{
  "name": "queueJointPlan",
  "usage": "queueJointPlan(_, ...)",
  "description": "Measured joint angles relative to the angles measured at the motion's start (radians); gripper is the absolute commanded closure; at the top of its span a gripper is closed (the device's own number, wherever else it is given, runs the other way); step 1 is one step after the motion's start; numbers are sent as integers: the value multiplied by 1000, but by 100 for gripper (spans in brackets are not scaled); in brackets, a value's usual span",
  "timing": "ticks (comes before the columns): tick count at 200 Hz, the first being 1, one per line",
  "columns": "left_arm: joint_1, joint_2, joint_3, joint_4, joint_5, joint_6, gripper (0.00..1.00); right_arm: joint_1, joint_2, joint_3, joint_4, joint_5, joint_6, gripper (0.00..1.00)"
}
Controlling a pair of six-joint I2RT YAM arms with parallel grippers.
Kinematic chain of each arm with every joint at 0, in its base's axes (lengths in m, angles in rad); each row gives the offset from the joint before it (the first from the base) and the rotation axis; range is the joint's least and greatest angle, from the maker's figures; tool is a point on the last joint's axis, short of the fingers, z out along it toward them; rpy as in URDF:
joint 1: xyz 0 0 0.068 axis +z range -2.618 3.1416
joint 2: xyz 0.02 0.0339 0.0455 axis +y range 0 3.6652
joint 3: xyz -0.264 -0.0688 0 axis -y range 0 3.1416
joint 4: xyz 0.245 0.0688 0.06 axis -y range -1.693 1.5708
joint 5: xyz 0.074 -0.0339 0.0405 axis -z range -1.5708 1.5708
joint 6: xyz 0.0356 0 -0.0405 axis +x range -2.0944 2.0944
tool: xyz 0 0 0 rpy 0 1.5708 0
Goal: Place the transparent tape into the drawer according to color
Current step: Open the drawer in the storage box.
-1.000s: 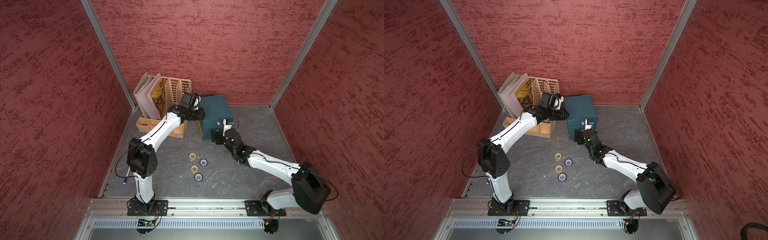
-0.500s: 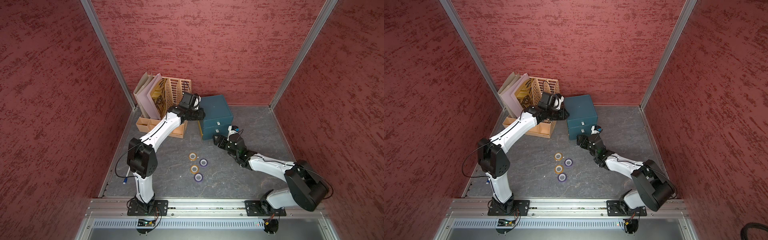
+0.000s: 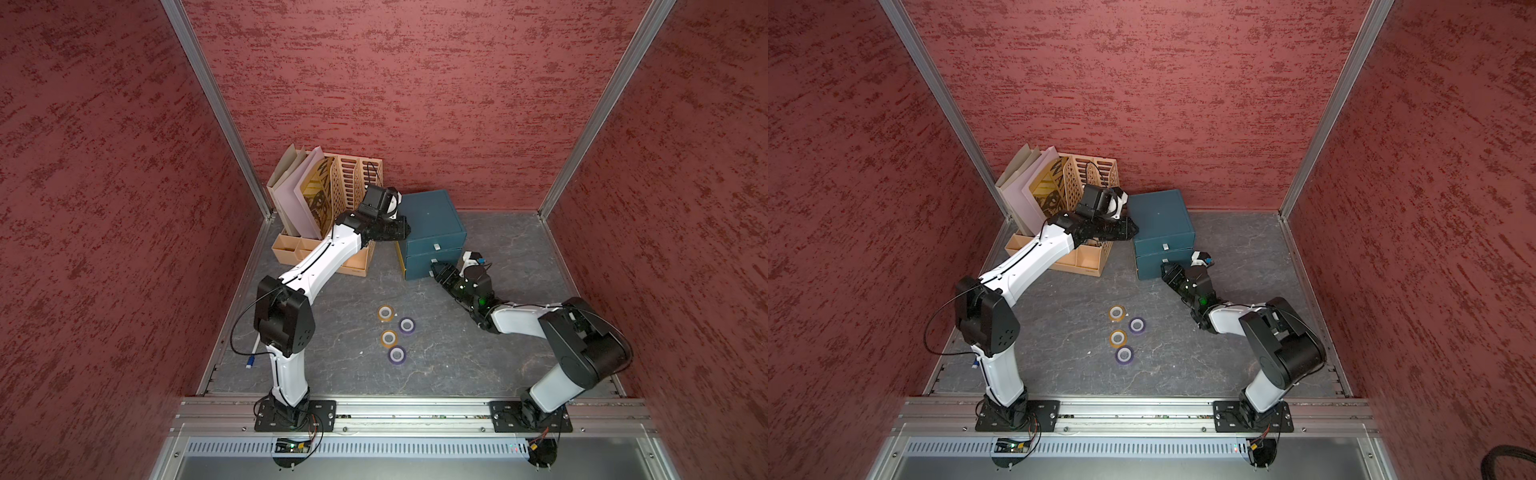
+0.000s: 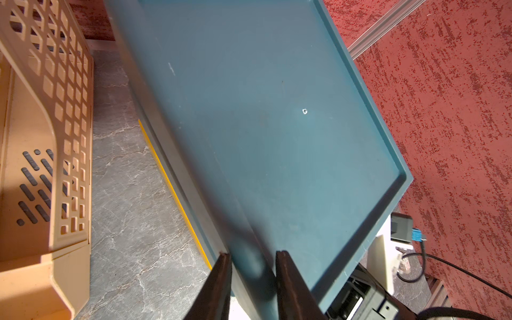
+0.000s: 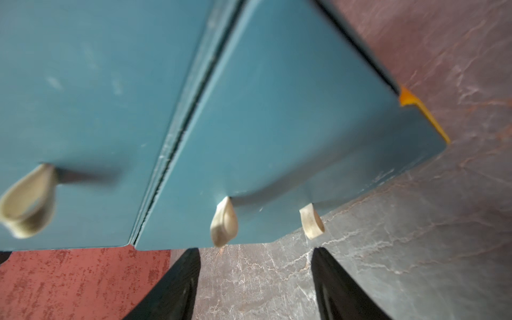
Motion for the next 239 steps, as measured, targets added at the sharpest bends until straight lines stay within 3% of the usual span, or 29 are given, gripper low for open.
queueJointPlan(53, 2, 0, 0, 0, 3, 6, 69, -6, 104, -2, 168, -31, 74, 38)
queueJointPlan(110, 6, 0, 0, 0, 9, 6, 70, -7, 83, -2, 209, -30, 79, 39)
queueJointPlan(160, 6, 0, 0, 0, 13, 6, 69, -17, 82, 3, 207, -31, 77, 51)
queueJointPlan(206, 6, 0, 0, 0, 14, 6, 69, -21, 94, 24, 209, -31, 75, 55)
queueJointPlan(239, 6, 0, 0, 0, 14, 6, 70, -21, 98, 44, 211, -31, 71, 68)
